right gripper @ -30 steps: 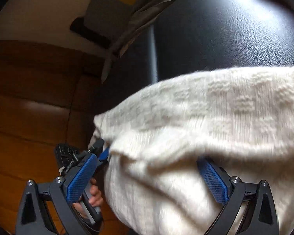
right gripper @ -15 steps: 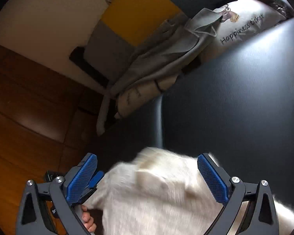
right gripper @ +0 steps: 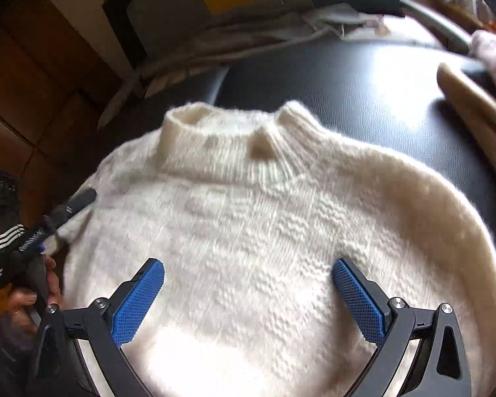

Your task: Fold clothes

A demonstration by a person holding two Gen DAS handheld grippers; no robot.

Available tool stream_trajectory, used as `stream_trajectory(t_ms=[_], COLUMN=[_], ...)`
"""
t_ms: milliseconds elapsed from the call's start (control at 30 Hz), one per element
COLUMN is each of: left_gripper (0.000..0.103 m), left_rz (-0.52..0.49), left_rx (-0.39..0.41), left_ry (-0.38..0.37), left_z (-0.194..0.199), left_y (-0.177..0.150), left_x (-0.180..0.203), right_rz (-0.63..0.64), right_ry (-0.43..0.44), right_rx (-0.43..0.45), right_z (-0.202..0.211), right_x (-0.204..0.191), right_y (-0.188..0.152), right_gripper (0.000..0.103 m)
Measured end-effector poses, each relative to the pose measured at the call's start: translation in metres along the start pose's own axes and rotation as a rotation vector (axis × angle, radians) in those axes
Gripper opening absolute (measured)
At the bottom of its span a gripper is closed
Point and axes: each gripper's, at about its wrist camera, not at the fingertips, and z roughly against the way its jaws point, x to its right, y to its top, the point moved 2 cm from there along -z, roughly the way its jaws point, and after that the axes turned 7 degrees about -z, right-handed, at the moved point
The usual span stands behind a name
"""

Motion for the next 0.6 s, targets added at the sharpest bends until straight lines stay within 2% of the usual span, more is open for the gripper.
stream_trajectory(t_ms=[133,367,600], left_gripper=[0.058,0.061,0.062], left_rz=[-0.010,-0.021,-0.016], left_rx=[0.036,0.044,0.054], left_ry=[0.061,0.143,0.175], left_z=[-0.014,-0.037,-0.055], left_y=[0.004,0.031,0.056], left_x=[-0.013,-0.039,-0.064], right_rz=[0.021,0.098,0.363], right_ry=[-0.018,-0.047,-0.163], right_rx=[-0.009,0.051,0.134], right_z=[-0.016,-0.051,-0.089], right_x=[-0.004,-0.021,-0.053], right_y=[0.023,0.080,0.107], right_gripper=[0.103,0.103,0.103])
